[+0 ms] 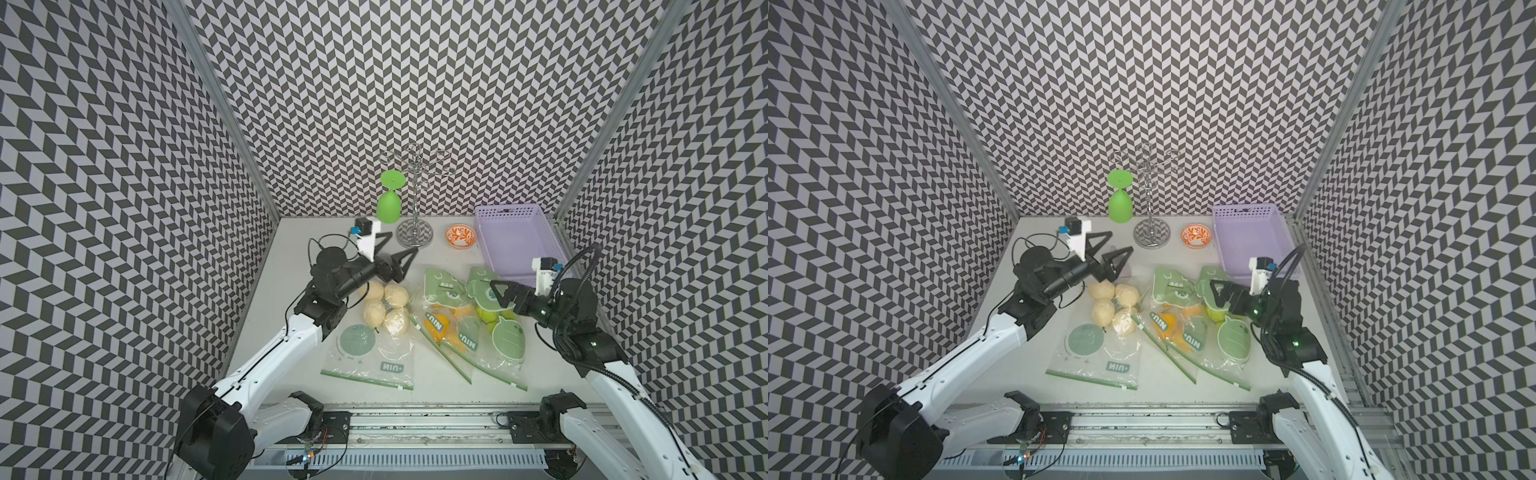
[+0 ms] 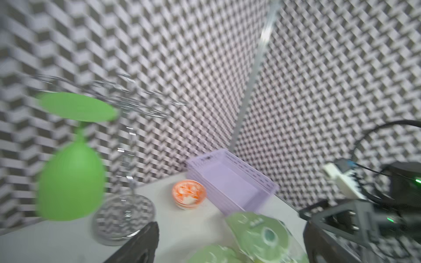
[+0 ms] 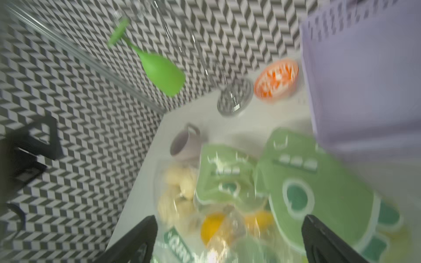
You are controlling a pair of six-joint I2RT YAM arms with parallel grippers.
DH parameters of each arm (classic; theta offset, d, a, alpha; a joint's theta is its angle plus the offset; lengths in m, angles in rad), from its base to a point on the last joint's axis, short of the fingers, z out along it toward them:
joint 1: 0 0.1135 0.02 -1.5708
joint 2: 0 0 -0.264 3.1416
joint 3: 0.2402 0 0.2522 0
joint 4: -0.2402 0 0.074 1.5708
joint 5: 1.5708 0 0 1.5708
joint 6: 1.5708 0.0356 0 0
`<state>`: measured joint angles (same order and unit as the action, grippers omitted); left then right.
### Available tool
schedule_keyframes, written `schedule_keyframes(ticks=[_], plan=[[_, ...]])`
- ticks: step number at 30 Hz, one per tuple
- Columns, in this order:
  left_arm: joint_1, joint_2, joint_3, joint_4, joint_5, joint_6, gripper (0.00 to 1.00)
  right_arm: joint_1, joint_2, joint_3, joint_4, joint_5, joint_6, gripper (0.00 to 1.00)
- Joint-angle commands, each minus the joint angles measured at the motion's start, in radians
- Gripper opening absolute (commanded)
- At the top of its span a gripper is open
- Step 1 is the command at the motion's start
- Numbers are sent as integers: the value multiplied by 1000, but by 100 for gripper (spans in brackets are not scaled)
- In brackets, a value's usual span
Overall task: Open the zip-top bag and take out the pear
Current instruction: Pick up the zipper food storage bag at the center of the board.
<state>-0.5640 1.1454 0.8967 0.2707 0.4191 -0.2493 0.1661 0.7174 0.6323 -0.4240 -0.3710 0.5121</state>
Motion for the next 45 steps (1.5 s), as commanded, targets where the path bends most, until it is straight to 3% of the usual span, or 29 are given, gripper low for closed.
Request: schedule_keyframes(ticks=[1,3,7,14,19,25,35,45], plan=[[-153,-6,50,-243,77,146,100,8,-94,10,-329,39,68,99],[-285,-6,50,-288,76,269,100,7,-146,-18,-350,64,119,99],[-534,40,5,-388,-77,547,100,2,-190,-39,-335,111,168,99],[-747,173,34,-542,-338,808,100,-53,-78,34,-288,103,127,99],[-785,287,60,-539,-457,945,90,-163,-20,78,-251,4,68,99],[-792,409,92,-455,-542,1018,77,-274,0,92,-238,-94,13,99],[-787,572,148,-319,-642,1083,53,-289,-35,56,-182,-147,60,99],[-752,624,214,-373,-639,1106,14,-290,-34,186,-207,-180,93,99]])
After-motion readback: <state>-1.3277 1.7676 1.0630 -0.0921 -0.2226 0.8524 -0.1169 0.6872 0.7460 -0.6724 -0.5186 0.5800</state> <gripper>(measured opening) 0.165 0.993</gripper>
